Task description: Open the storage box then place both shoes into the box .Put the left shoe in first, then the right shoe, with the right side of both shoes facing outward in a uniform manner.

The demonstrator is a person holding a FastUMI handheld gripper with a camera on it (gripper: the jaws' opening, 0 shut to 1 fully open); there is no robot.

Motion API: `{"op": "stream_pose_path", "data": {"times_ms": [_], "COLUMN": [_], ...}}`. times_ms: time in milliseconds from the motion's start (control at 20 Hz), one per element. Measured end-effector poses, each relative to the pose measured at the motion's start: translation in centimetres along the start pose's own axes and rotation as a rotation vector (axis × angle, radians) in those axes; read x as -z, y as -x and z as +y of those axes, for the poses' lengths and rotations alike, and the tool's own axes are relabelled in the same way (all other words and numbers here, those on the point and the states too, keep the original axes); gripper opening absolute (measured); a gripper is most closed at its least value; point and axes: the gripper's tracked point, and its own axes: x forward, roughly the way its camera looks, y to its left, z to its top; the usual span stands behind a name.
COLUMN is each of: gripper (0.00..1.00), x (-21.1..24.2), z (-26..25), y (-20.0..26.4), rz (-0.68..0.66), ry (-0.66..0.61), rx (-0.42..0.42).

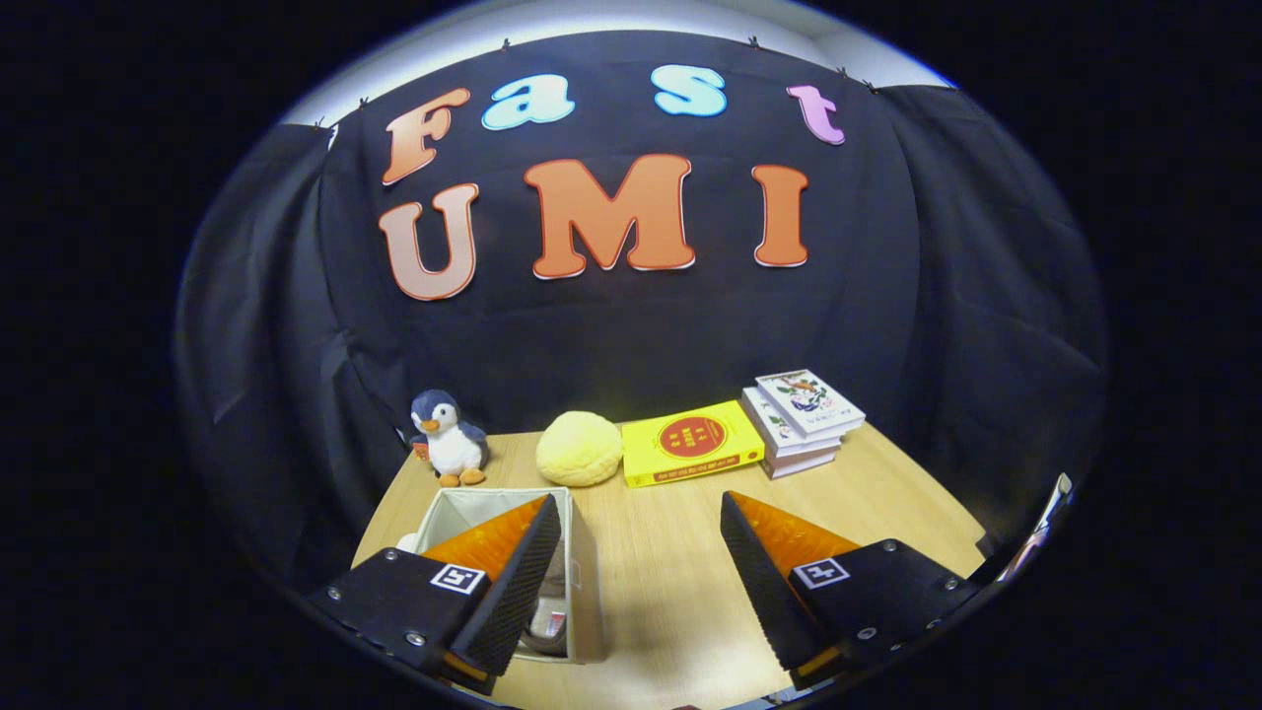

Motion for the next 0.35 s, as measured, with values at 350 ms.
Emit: {"op": "stream_pose_path", "data": {"times_ms": [350], "gripper": [0.97], "x": [-4.4], "z": [-5.6], "y": [2.0], "rz": [-0.148], "ry": [0.035], "rx": [-0.013]}}
